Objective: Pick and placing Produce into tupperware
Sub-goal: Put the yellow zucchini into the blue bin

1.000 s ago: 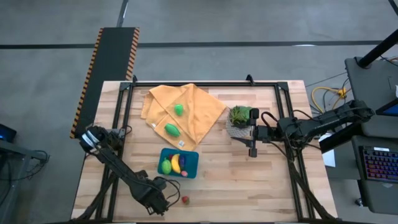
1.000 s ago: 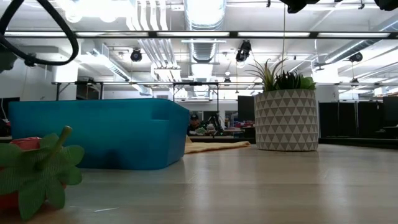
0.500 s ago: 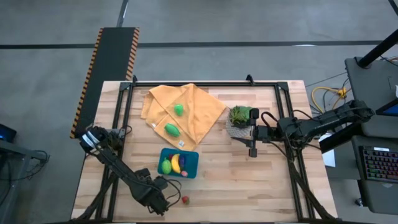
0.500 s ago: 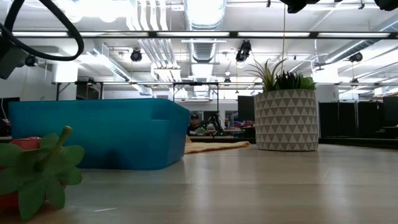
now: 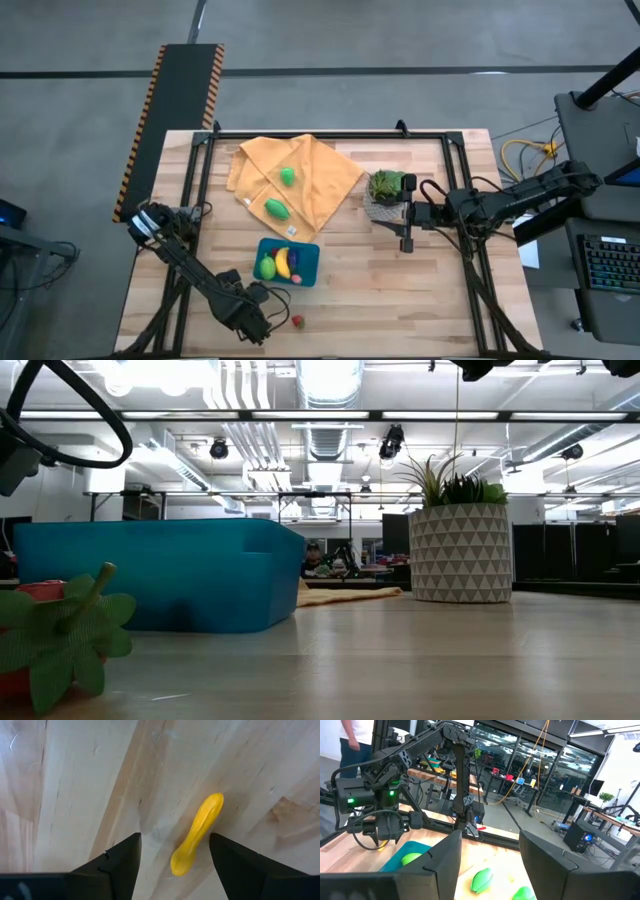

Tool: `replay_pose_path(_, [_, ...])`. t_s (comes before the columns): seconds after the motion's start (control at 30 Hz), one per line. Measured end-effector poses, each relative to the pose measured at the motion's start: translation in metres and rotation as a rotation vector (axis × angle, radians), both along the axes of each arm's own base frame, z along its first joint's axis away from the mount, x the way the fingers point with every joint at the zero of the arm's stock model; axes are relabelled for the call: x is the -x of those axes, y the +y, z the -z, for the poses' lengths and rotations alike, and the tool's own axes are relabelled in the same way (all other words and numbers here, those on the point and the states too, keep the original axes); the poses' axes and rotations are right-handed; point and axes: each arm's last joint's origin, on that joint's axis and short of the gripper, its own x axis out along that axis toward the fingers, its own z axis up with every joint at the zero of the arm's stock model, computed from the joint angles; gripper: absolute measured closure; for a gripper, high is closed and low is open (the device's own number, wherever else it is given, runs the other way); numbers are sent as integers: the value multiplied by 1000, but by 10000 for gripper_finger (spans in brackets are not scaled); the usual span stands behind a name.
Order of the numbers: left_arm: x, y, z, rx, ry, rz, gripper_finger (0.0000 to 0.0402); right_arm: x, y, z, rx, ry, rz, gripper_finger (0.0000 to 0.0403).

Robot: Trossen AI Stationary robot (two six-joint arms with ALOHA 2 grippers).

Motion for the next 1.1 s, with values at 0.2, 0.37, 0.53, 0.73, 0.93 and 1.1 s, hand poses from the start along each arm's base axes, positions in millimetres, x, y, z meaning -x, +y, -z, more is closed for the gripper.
replay_pose_path(0.2, [1,1,2,2,3,-1,181,0,0,0,0,0,0,211])
replay_pose_path(0.37, [1,1,2,3,2,-1,181,0,0,0,0,0,0,211])
replay_pose_path(0.53, [1,1,3,5,0,-1,181,0,0,0,0,0,0,211])
replay_pose_path(0.73, [1,1,4,7,-3,-1,181,0,0,0,0,0,0,211])
replay_pose_path(0.93, [1,1,4,7,-4,-1,184,0,0,0,0,0,0,211])
replay_pose_path(1.1, [2,1,6,11,-7,0,220,0,0,0,1,0,0,211])
